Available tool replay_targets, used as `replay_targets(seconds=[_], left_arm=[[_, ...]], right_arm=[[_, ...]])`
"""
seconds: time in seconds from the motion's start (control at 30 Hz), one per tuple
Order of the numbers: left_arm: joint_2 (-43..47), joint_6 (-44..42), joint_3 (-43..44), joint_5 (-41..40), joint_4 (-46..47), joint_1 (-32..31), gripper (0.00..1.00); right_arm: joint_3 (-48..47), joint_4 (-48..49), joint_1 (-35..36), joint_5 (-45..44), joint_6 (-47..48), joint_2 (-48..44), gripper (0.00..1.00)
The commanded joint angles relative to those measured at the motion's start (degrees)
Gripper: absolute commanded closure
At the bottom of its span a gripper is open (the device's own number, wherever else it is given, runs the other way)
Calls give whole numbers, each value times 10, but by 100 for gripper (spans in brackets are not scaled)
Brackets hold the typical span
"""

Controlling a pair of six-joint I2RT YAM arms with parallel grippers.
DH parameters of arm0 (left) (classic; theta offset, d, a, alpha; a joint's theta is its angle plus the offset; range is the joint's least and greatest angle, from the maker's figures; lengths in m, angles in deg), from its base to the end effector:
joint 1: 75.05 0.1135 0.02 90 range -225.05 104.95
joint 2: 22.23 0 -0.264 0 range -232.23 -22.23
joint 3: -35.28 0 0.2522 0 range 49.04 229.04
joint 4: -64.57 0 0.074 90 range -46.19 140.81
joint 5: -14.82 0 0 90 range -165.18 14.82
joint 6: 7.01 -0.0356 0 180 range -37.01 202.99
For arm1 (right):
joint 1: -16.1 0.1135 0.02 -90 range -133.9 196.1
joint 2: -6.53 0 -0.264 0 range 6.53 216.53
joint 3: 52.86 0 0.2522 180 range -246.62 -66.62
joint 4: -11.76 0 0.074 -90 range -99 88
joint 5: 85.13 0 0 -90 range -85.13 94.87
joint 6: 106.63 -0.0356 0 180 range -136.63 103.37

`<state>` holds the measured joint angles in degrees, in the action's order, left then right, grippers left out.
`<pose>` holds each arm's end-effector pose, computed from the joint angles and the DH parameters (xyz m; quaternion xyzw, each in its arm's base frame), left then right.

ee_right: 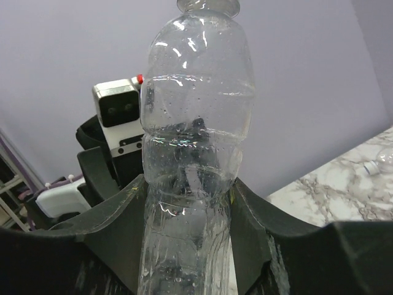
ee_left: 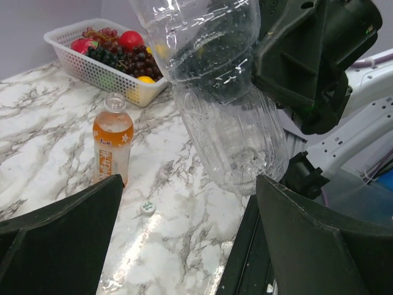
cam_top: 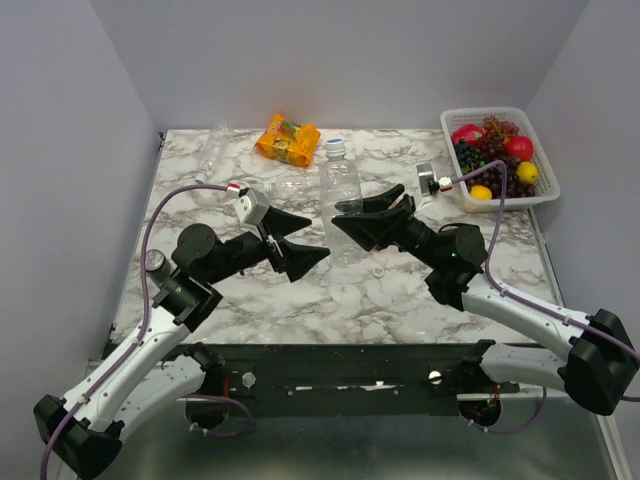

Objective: Unscrew the bottle caps
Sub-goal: Pass from the right arm to the left

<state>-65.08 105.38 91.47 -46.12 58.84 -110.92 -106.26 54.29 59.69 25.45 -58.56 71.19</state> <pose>0.1325 -0.1172 0.3652 0.2623 0.6110 -0.4989 0.5558 0.1696 0.1787 0.3586 -0.1627 0.4802 0.6465 0.5701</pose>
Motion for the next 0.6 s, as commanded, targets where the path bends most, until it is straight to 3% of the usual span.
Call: replay_targets(seconds=[0.0,0.2,0.4,0.57], left_arm=[[-15,65,-12,76,96,27,1],[-43,133,-28,158,195,43,1],[-66,143,-23,166,190,48,1],[-83,141,-13,187,183,48,14]], right_arm=[[9,85,13,-11,-3,20,64],[4,113,18,4,-11,54,64],[-21,135,27,42,-3,94,64],[-29,136,35,45,6,111,64]])
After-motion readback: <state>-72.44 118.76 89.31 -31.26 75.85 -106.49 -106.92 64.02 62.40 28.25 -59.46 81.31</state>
